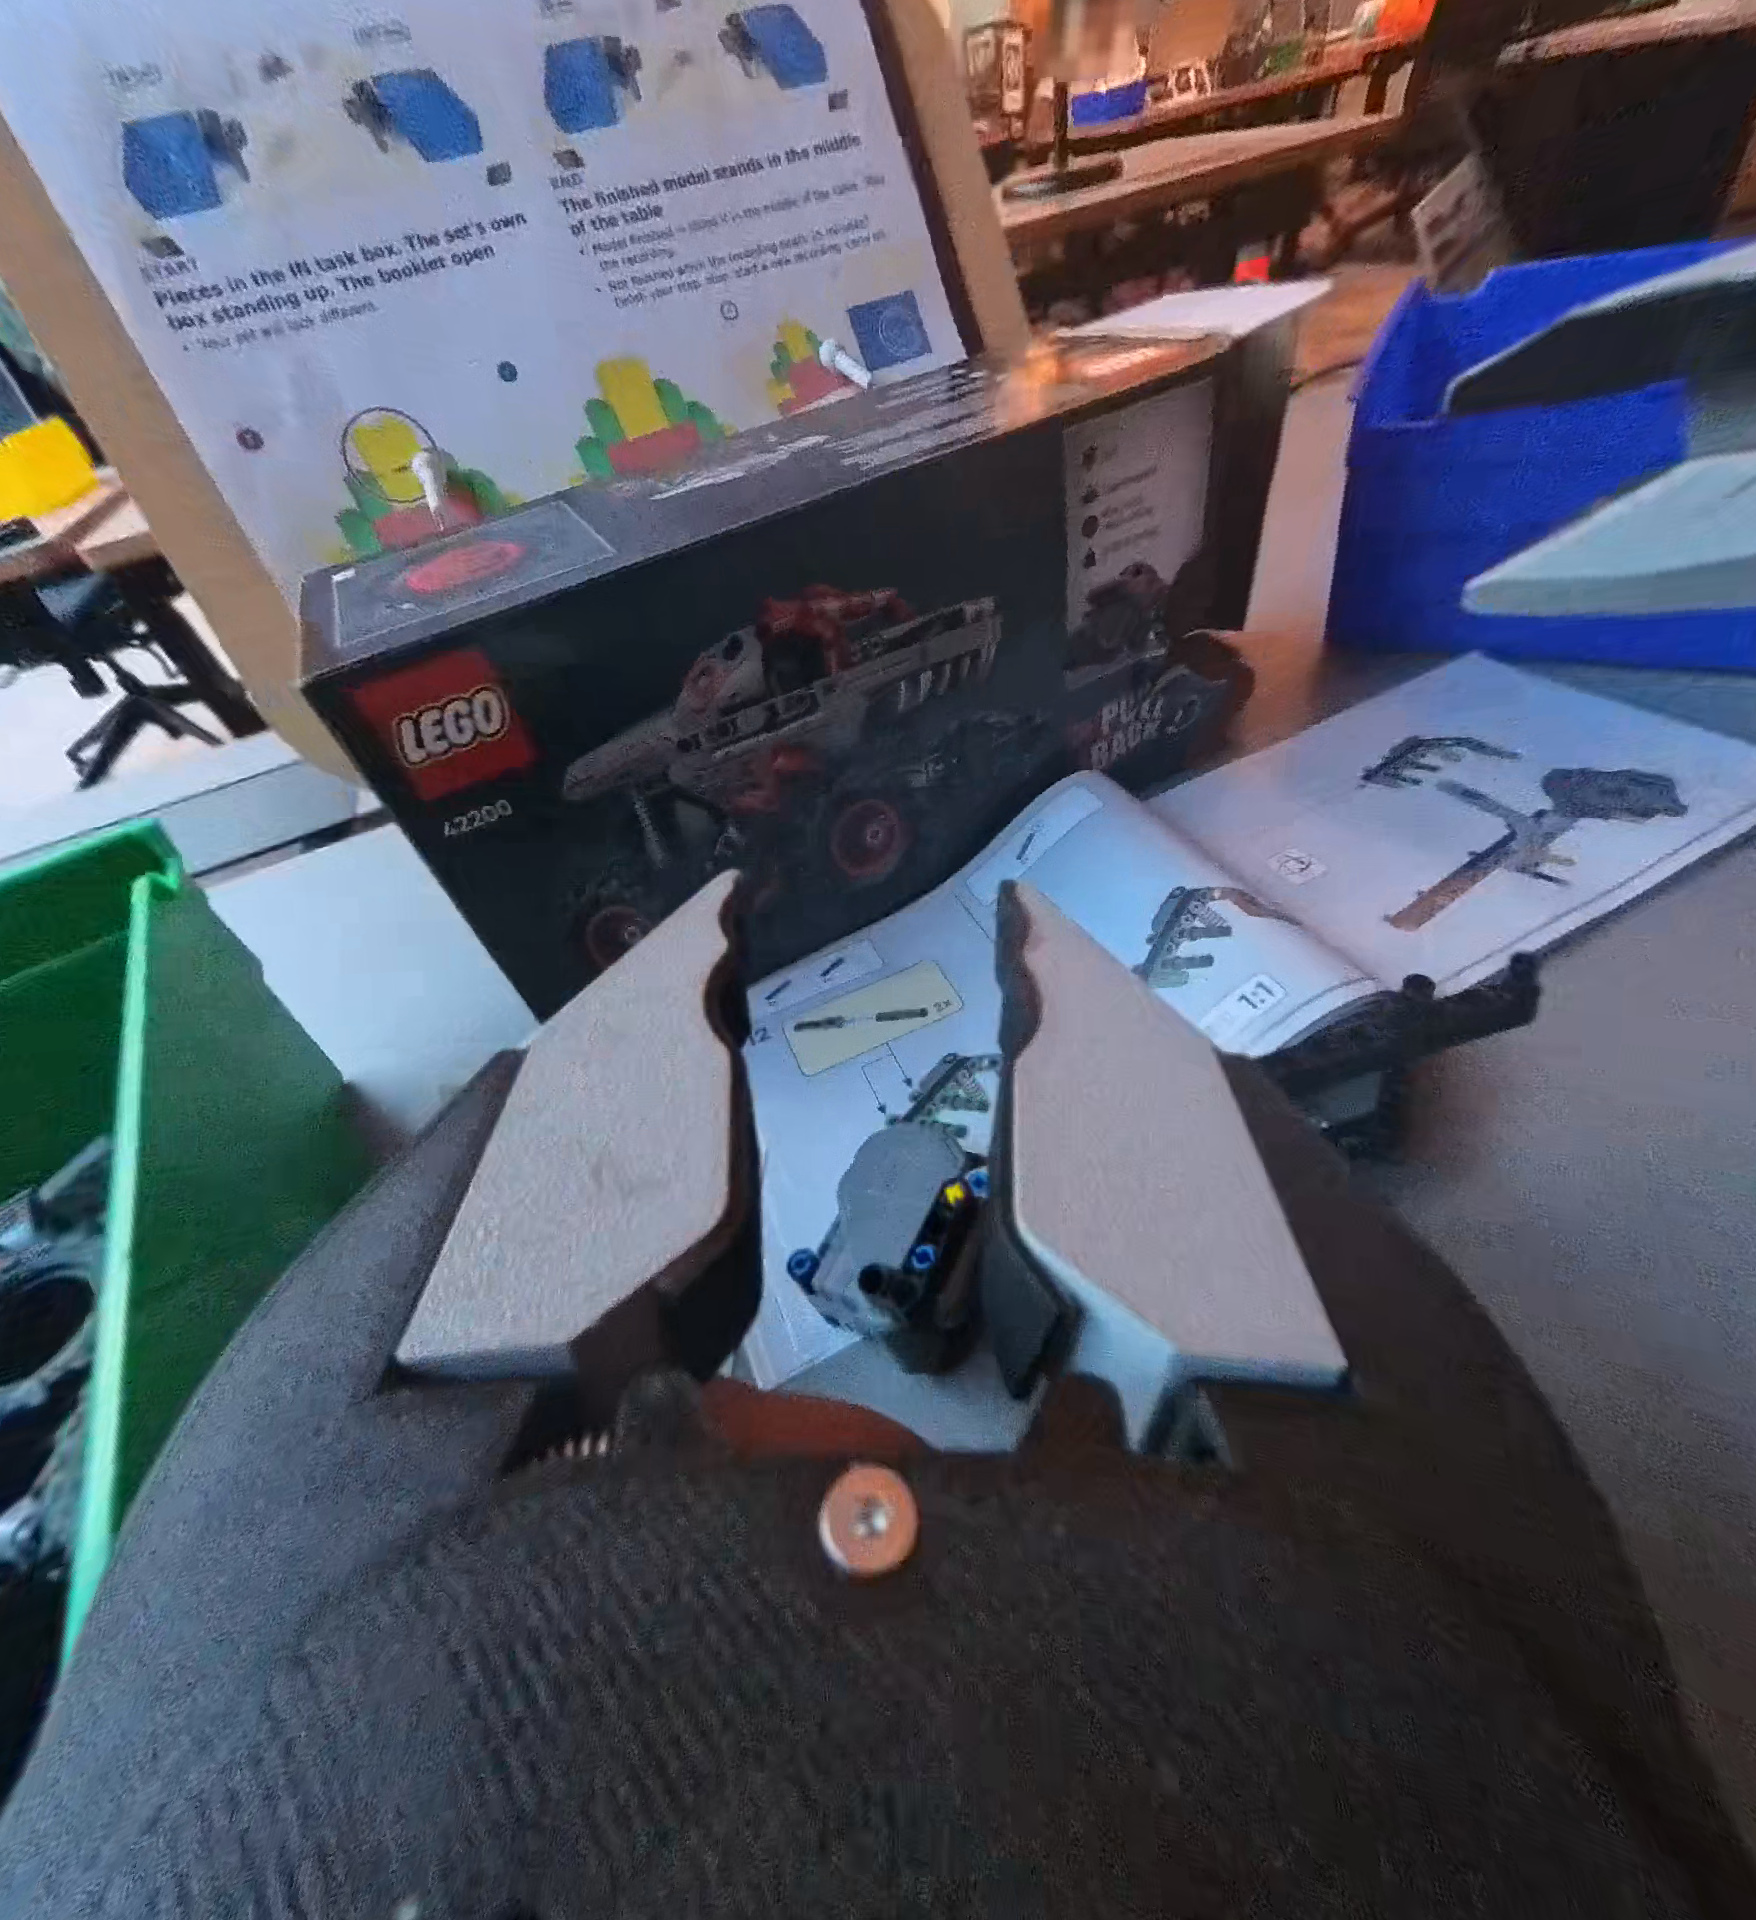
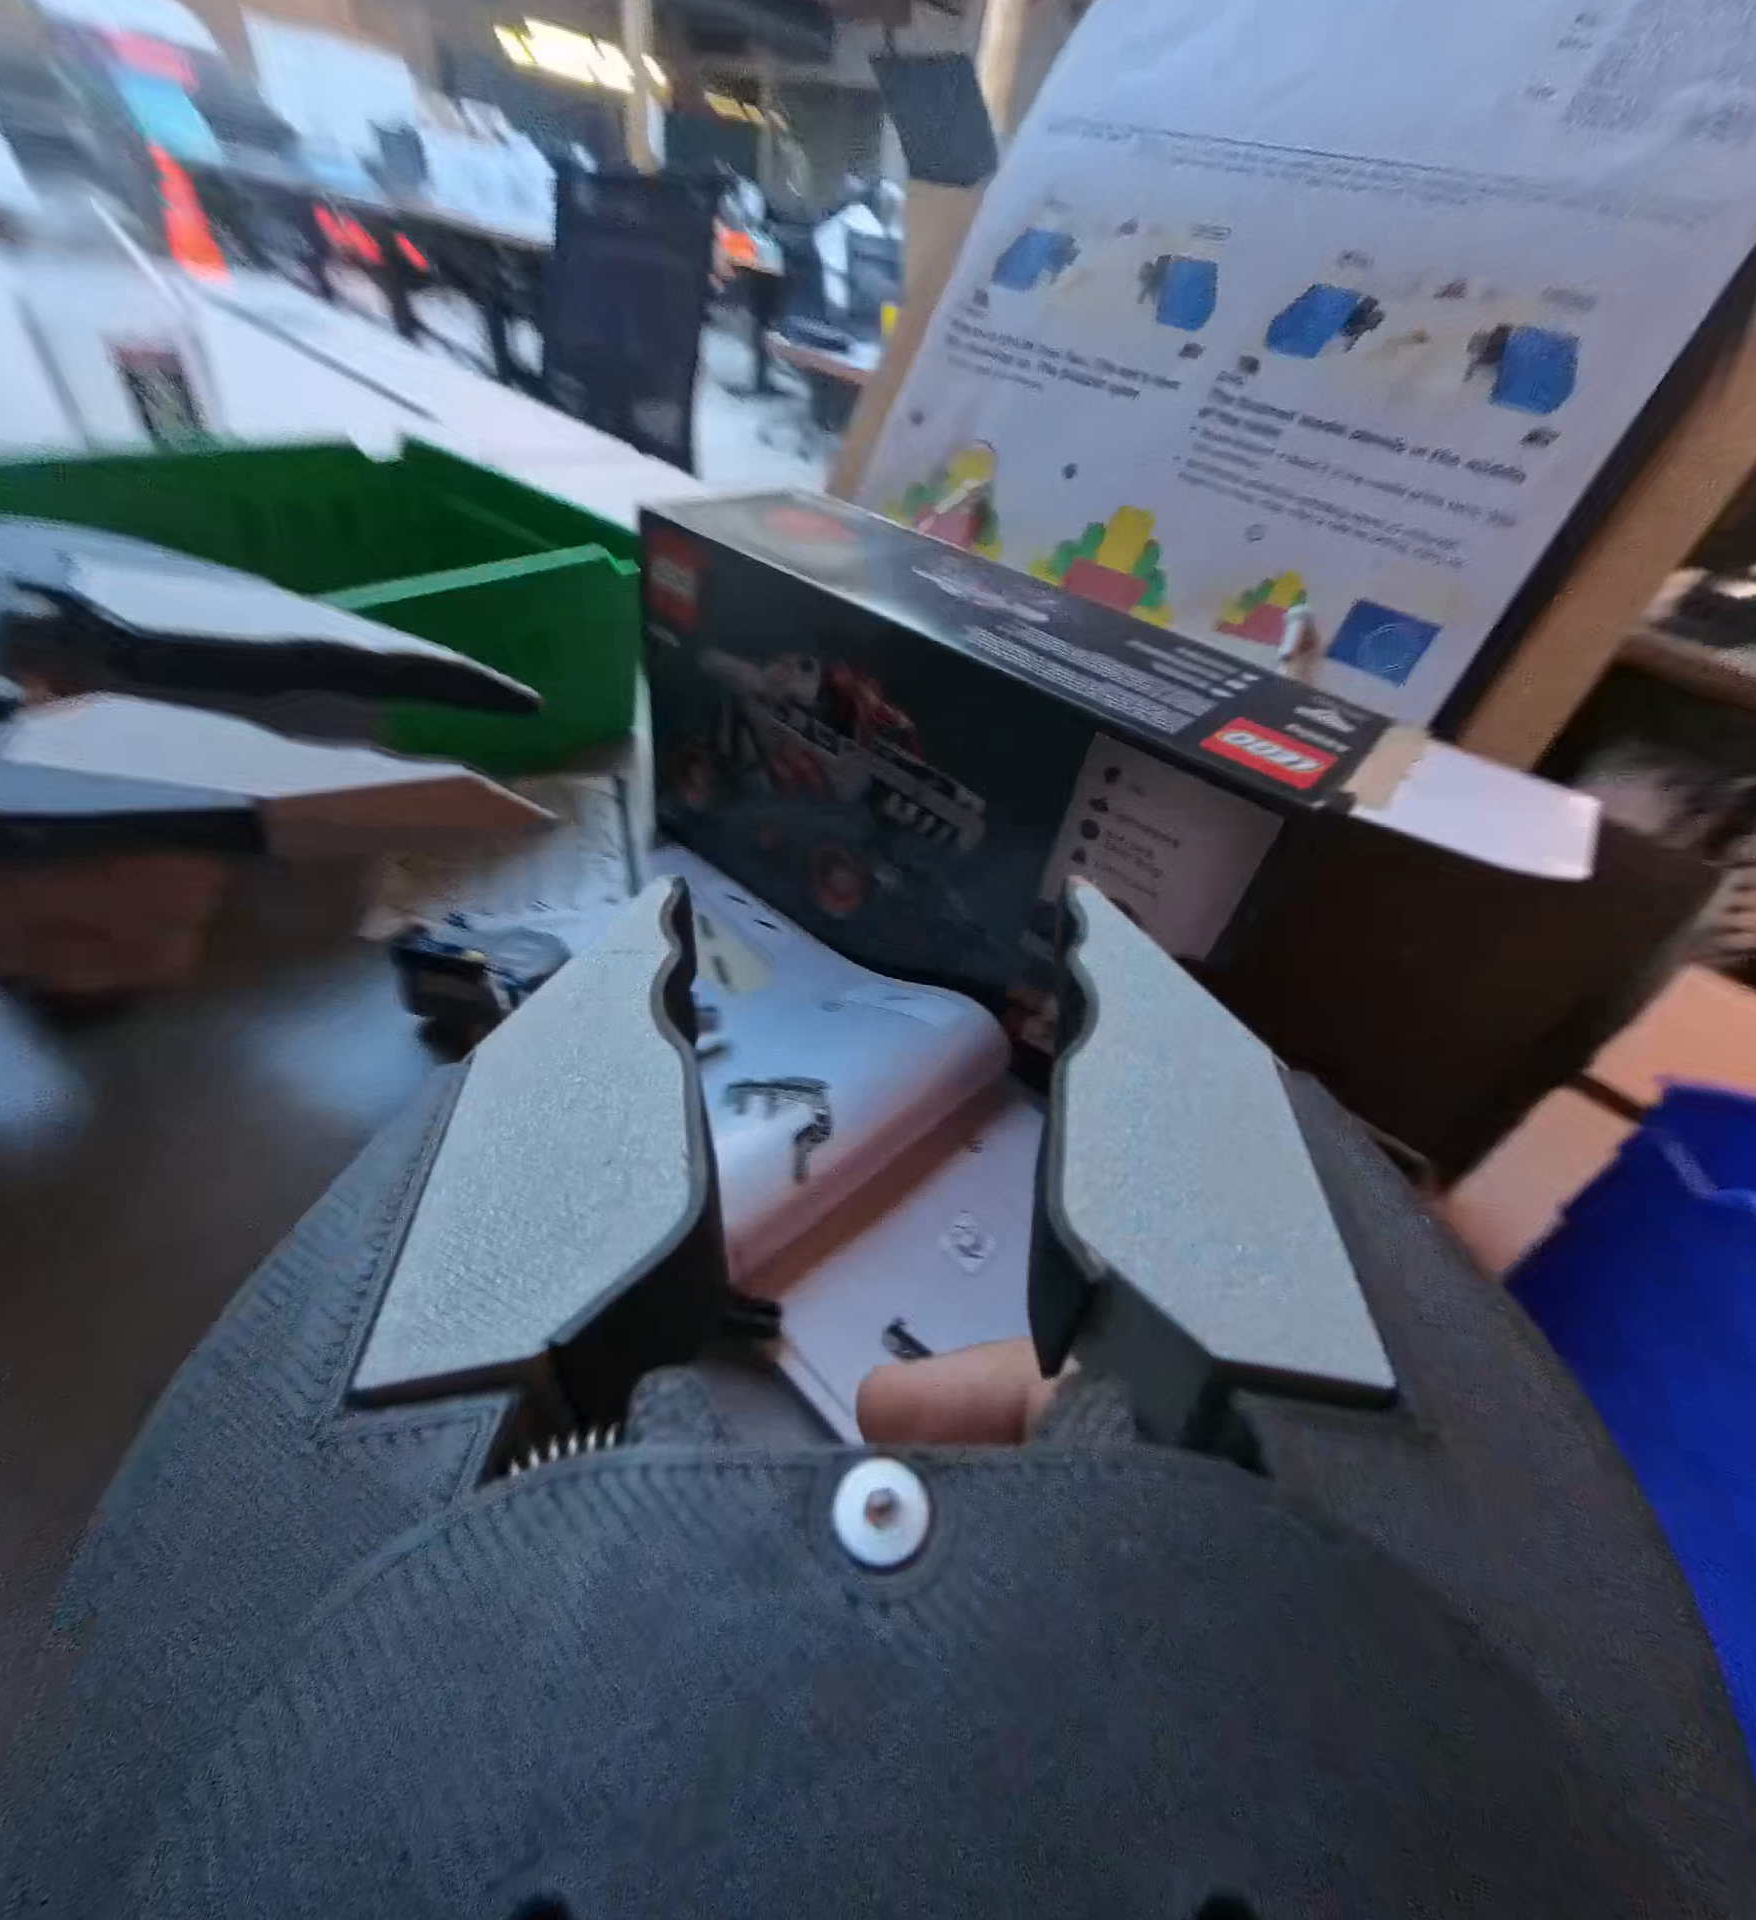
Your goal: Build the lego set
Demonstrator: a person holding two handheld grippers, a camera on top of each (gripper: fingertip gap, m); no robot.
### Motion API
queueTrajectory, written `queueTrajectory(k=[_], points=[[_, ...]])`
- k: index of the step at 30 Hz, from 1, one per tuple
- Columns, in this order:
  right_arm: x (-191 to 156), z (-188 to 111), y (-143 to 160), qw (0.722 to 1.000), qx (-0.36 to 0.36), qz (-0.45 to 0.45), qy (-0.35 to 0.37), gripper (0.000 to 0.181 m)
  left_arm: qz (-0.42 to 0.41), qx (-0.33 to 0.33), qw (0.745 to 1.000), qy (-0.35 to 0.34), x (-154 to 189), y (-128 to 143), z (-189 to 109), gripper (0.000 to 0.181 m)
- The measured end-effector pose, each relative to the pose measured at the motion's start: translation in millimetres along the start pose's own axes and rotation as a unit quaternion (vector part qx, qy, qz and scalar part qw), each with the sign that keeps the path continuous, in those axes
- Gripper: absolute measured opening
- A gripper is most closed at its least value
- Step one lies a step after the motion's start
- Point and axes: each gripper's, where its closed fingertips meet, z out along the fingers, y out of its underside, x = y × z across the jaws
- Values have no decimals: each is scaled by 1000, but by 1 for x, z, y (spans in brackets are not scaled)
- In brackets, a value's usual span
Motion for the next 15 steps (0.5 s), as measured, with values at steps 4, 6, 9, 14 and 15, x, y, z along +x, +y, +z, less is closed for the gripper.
queueTrajectory(k=[4,6,9,14,15], points=[[-34,-10,21,990,-40,-16,-137,50,42,-16,998,52,24,9,2,46],[-43,-12,37,983,-72,-40,-165,48,42,-46,991,121,47,21,1,49],[-54,-17,53,970,-103,-37,-216,43,44,-64,985,156,56,29,-2,53],[-50,-31,74,956,-142,-35,-255,32,72,-98,977,176,58,48,-3,56],[-48,-30,83,953,-157,-41,-254,33,85,-115,975,170,58,55,0,58]])
